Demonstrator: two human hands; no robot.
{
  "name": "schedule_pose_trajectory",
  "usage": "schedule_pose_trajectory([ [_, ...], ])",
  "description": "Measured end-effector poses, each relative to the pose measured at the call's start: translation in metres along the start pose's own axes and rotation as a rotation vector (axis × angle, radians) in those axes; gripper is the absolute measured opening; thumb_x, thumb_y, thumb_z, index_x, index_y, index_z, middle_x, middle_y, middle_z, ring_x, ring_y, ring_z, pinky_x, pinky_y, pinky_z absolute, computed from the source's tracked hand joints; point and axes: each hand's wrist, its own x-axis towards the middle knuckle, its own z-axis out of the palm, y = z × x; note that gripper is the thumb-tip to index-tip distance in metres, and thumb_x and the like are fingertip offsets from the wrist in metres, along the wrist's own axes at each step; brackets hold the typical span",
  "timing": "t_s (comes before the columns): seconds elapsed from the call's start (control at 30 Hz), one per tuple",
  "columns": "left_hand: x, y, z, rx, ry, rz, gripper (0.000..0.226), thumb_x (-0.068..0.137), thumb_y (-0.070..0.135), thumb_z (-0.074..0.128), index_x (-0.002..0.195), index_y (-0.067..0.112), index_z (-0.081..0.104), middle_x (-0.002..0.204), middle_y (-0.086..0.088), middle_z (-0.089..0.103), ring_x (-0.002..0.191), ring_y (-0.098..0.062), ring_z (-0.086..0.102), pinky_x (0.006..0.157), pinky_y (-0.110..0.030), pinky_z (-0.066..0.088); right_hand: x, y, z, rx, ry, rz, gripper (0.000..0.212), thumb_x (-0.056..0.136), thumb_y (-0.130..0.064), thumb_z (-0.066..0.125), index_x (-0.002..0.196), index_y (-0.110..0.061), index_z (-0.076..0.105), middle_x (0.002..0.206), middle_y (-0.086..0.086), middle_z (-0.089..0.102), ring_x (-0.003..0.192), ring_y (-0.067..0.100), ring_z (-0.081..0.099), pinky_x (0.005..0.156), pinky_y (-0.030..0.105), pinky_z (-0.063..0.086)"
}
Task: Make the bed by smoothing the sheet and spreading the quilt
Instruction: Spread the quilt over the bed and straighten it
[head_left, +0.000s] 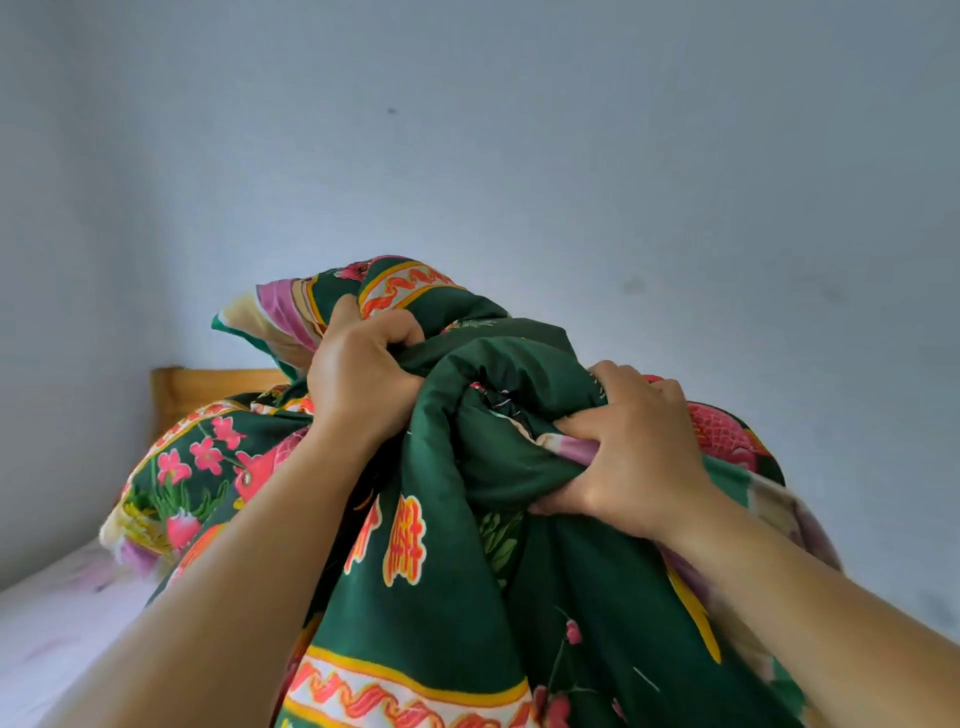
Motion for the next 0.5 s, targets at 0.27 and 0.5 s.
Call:
schedule_pose_trajectory([
  [0.27,0.068,-0.03,-0.066,0.314,0.331,-0.071,0.026,0.059,0.039,0.076,0.062,0.02,0.058,0.085,0.003,0.035,0.074,-0.019,0.042,0.067,-0.032,0.045,0.133,-0.034,0.047,0.214,0.141,-0.336,0.046,0.046,-0.069,0.065,0.065,-0.028,0.072,0.087,-0.012,0.039,0.082,0.01,0.033,0.071,0.03,0.017],
  [0.5,0.108,-0.054,-0.147,0.513,0.495,-0.018,0.027,0.055,0.046,0.066,0.063,0.021,0.058,0.088,0.004,0.034,0.08,-0.018,0.042,0.071,-0.029,0.041,0.209,-0.115,0.066,0.35,0.213,-0.513,0.055,0.04,-0.074,0.063,0.076,-0.033,0.072,0.09,-0.014,0.038,0.09,0.007,0.03,0.076,0.03,0.017],
])
